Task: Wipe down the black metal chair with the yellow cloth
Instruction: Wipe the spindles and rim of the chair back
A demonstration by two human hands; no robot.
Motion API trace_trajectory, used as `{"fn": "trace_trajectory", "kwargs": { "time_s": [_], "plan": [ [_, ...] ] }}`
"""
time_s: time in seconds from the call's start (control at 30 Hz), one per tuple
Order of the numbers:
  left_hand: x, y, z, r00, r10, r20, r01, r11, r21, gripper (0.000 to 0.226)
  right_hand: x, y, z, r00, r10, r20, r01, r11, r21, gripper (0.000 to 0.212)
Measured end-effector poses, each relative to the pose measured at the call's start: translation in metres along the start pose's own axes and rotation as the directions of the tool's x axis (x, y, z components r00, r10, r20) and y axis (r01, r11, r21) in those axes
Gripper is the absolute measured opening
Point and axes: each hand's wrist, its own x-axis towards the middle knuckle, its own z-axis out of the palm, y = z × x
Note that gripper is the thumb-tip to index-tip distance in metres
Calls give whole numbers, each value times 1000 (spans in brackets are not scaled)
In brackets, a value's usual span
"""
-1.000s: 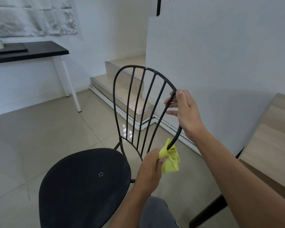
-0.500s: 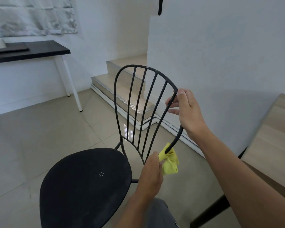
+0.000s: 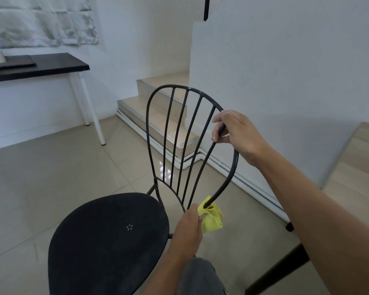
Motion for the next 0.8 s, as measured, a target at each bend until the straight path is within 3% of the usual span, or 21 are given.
{"fn": "trace_trajectory", "kwargs": {
  "time_s": [0.23, 0.33, 0.43, 0.5, 0.57, 0.67, 0.8],
  "plan": [
    [5, 55, -17, 956, 278, -97, -285, 956, -65, 9, -2, 0, 0, 999, 15, -34, -17, 999, -36, 25],
    [2, 48, -12, 945, 296, -140, -312, 943, -115, 5, -10, 2, 6, 986, 43, -159, -47, 999, -26, 35],
    [1, 36, -5, 958, 245, -147, -263, 958, -117, 9, -26, 11, 13, 947, -1, -320, -50, 987, -151, 36],
    [0, 28, -2, 969, 205, -136, -222, 967, -124, 13, -37, 18, 18, 944, -39, -328, -14, 987, -158, 41],
    [0, 20, 1, 980, 164, -116, -177, 977, -118, 14, -45, 24, 24, 959, -32, -283, 45, 998, 39, 49],
    [0, 4, 3, 996, 69, -52, -73, 995, -63, 11, -54, 26, 31, 979, 43, -202, 35, 929, 368, 51],
    [2, 6, 1, 997, 69, -43, -70, 997, -12, 11, -55, 30, 35, 981, 35, -192, 56, 892, 449, 53]
  ]
}}
